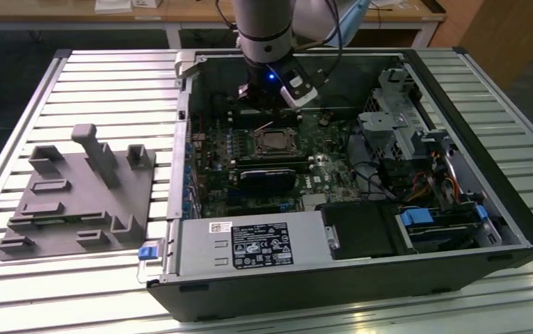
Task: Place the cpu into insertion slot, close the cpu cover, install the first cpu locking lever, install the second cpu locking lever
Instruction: 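Install the first cpu locking lever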
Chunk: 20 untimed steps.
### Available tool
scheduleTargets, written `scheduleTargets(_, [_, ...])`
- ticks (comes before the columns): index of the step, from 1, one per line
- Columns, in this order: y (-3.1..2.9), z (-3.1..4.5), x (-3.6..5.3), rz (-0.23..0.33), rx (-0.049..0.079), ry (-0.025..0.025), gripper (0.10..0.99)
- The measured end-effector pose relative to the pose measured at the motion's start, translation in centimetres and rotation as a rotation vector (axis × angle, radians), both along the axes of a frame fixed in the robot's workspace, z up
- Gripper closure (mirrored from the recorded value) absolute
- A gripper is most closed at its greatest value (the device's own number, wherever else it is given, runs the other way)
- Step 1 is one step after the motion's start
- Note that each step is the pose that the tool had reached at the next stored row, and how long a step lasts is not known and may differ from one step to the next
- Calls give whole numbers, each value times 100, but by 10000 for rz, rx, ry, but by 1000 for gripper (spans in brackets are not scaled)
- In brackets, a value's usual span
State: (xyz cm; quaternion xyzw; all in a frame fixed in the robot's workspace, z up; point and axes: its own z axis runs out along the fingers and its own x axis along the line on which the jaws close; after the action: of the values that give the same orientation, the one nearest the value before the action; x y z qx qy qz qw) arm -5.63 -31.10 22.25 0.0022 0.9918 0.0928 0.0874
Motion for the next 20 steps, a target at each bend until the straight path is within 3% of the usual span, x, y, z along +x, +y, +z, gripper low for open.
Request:
scheduleTargets(4, [34,-19,1,-1,-149,-17,980])
scheduleTargets(8, [48,-40,2,-9,-348,-173,980])
scheduleTargets(13, [59,-76,2,-36,-383,-354,980])
scheduleTargets(20, [67,-103,2,-928,-401,-355,980])
